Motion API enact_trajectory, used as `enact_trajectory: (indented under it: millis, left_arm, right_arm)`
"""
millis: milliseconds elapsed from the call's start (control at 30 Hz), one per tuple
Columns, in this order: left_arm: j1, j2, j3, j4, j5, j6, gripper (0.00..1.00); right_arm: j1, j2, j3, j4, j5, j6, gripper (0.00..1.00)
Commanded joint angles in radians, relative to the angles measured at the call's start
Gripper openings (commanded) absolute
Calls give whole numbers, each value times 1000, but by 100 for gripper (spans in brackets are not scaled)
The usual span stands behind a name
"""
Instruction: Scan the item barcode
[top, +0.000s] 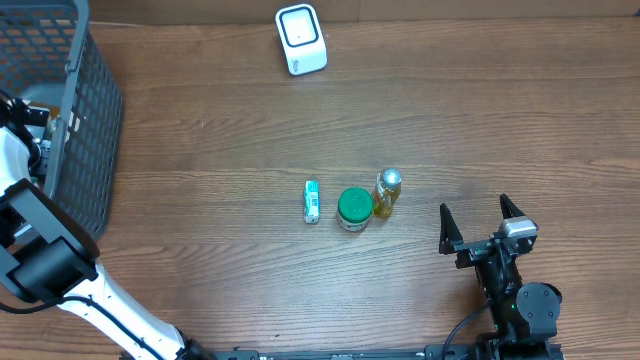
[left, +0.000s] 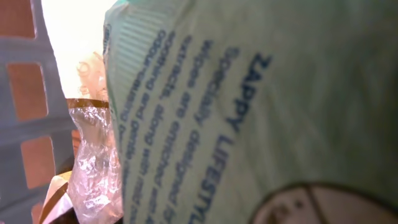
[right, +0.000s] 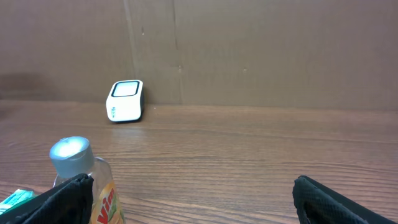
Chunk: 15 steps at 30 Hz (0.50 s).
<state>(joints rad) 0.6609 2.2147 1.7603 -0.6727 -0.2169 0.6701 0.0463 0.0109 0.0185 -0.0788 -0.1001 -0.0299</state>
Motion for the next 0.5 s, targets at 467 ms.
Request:
enact_trajectory:
  millis: [467]
  left_arm:
    - [-18,-428,95,21,36,-482,26]
  right_arm:
    - [-2,-8,-11,5,1,-5,100]
